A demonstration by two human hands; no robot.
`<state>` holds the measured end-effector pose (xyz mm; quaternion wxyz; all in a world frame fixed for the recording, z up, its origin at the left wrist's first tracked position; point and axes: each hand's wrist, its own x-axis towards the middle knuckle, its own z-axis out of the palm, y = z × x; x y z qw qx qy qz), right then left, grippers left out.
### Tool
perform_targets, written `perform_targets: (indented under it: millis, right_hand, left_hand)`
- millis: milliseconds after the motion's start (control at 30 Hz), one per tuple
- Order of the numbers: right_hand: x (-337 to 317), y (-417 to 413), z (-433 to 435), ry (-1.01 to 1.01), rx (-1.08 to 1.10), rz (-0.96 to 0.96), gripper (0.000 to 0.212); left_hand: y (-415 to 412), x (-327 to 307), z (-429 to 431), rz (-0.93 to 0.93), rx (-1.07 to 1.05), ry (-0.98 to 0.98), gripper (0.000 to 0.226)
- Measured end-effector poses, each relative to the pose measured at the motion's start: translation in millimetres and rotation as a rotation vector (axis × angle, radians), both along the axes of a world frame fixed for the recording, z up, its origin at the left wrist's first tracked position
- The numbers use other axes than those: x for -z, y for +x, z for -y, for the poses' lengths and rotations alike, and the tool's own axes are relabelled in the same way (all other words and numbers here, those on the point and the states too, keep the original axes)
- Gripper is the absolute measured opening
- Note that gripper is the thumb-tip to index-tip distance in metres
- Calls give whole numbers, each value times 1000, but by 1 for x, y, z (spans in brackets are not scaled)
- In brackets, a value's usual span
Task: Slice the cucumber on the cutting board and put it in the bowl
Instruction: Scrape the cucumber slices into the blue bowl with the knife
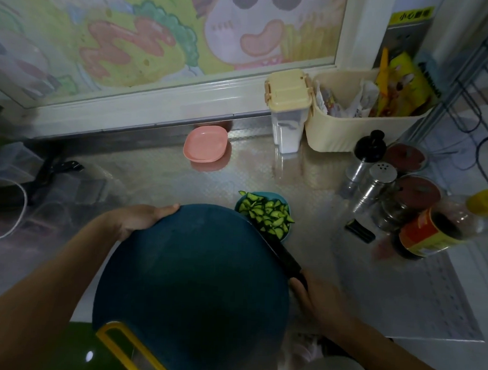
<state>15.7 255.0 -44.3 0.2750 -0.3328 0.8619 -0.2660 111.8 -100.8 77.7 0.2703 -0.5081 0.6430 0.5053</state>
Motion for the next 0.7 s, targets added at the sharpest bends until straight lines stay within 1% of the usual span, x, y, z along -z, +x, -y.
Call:
perform_targets:
  millis: [33,100,133,167,200,267,300,400,467,533,600,633,700]
  right_hand:
    - [-2,-2,-2,7,-19,-2,83]
    - [-7,-5,-2,13,-47,15,44]
    - [-6,-6,-1,-2,-57,36,29]
    - [-8,-8,-1,-6,-65,66,23]
    - [-9,-11,1,-25,-68,92,22]
    - [-14,-16,3,-49,-49,182,27]
    - [-20,-19,3,-55,-32,252,30]
    - [-35,-27,1,-39,-26,435,36]
    - [-42,-36,0,-23,-64,424,40]
    - [-45,-51,-2,-8,-58,405,43]
    - [-51,-62,-2,27,-79,392,42]
    - [-55,-64,0,32,-102,363,40]
    - [-64,-66,5,24,-129,338,27]
  left_hand:
    - [2,1,2,-5,-12,9,55]
    - [7,1,5,-1,-30,9,57]
    - [11,2,9,-5,-37,7,58]
    - [17,1,15,-11,-49,7,61]
    - [24,2,21,-25,-72,11,65]
    - [40,3,36,-65,-139,-20,74]
    - [48,4,43,-87,-178,-57,74]
    - [72,8,58,-131,-294,-261,58]
    - [85,17,67,-173,-382,-288,53]
    - [92,30,71,-184,-433,-259,62]
    - [94,40,74,-208,-476,-226,63]
    - [96,42,76,-209,-505,-245,63]
    - [98,47,83,-209,-546,-279,65]
